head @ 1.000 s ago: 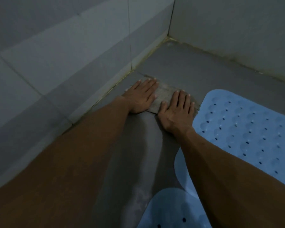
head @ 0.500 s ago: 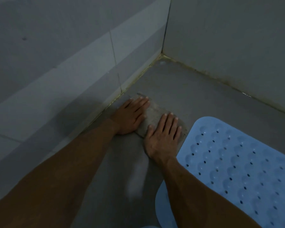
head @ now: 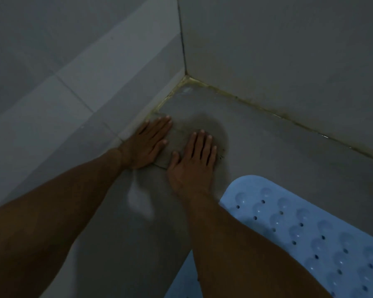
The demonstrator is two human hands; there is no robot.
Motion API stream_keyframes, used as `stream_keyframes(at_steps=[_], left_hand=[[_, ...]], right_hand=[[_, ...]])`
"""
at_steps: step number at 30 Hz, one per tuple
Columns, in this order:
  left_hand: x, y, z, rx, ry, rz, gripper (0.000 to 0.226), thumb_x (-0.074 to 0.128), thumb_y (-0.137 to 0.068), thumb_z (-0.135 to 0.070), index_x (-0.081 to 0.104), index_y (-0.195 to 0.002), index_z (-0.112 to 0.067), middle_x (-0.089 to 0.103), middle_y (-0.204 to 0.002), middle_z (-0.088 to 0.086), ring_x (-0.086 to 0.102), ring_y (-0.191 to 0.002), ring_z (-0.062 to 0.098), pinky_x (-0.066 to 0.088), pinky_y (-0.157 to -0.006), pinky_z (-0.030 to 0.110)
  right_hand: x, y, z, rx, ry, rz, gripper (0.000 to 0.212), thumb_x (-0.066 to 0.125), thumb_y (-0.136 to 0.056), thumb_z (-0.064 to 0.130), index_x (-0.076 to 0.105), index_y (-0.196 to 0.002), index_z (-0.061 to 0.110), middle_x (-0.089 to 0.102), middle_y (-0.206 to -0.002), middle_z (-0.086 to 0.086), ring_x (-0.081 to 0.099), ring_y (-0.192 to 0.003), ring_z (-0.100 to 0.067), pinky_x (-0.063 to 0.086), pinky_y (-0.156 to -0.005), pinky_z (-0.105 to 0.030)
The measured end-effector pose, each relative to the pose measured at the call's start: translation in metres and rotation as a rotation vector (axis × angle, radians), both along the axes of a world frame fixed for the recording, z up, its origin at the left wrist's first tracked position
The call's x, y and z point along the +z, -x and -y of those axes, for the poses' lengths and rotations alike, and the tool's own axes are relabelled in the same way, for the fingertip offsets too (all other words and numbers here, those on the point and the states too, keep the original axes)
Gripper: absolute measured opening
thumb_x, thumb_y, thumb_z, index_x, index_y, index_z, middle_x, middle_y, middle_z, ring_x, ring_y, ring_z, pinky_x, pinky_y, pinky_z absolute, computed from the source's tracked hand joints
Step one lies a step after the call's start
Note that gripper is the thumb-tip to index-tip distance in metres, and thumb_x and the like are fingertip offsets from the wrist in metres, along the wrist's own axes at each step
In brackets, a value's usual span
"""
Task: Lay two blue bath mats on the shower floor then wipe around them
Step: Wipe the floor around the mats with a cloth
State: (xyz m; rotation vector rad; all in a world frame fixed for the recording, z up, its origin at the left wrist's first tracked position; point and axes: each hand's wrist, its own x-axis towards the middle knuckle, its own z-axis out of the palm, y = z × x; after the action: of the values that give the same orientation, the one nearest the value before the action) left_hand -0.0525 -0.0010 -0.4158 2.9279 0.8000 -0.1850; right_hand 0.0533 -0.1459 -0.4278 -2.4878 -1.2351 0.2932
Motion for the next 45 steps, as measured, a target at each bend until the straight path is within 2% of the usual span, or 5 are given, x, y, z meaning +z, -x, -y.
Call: stream_keyframes(at_steps=[9, 23, 29, 35, 45], left_hand=[[0.0, -0.092, 0.036, 0.085, -0.029, 0.029, 0.064, 0.008, -0.099, -0.043, 0.003, -0.155, -0.013, -0.001, -0.163, 0.004, -0.002, -0.15, 0.02, -0.001, -0.121, 0.04], [0.0, -0.261, 0.194, -0.044, 0.028, 0.024, 0.072, 0.001, -0.093, -0.041, 0.007, -0.154, -0.003, 0.003, -0.161, 0.016, 0.003, -0.149, 0.032, 0.002, -0.12, 0.048], [-0.003, -0.298, 0.275, -0.11, 0.06, 0.065, 0.066, 0.026, -0.093, -0.037, 0.039, -0.143, 0.005, 0.035, -0.151, 0.023, 0.036, -0.138, 0.04, 0.03, -0.111, 0.057], [0.005, -0.324, 0.357, -0.159, 0.127, -0.014, 0.078, -0.009, -0.085, -0.042, -0.004, -0.152, -0.002, -0.009, -0.161, 0.016, -0.007, -0.149, 0.03, -0.008, -0.119, 0.047], [0.022, -0.357, 0.453, -0.168, 0.259, -0.133, 0.071, 0.014, -0.1, -0.042, -0.02, -0.149, -0.004, -0.029, -0.156, 0.013, -0.024, -0.145, 0.025, -0.014, -0.118, 0.046]], right_hand=[[0.005, -0.101, 0.029, 0.098, 0.01, 0.009, 0.067, 0.026, -0.103, 0.045, 0.007, -0.158, 0.012, 0.0, -0.167, -0.006, -0.006, -0.153, -0.022, -0.012, -0.122, -0.037], [0.022, -0.243, 0.202, -0.021, 0.146, -0.022, 0.066, 0.01, -0.101, 0.048, 0.001, -0.159, 0.017, -0.008, -0.166, 0.0, -0.011, -0.152, -0.015, -0.011, -0.122, -0.036], [0.025, -0.277, 0.288, -0.058, 0.198, -0.025, 0.067, 0.01, -0.101, 0.05, -0.002, -0.158, 0.018, -0.011, -0.166, 0.0, -0.014, -0.151, -0.015, -0.011, -0.121, -0.036], [0.027, -0.298, 0.371, -0.109, 0.234, -0.023, 0.068, 0.01, -0.1, 0.052, -0.005, -0.158, 0.021, -0.017, -0.161, 0.007, -0.021, -0.146, -0.008, -0.014, -0.119, -0.031], [0.028, -0.33, 0.467, -0.137, 0.261, -0.01, 0.077, -0.001, -0.092, 0.057, 0.0, -0.158, 0.019, -0.005, -0.166, 0.003, -0.011, -0.148, -0.009, -0.006, -0.12, -0.033]])
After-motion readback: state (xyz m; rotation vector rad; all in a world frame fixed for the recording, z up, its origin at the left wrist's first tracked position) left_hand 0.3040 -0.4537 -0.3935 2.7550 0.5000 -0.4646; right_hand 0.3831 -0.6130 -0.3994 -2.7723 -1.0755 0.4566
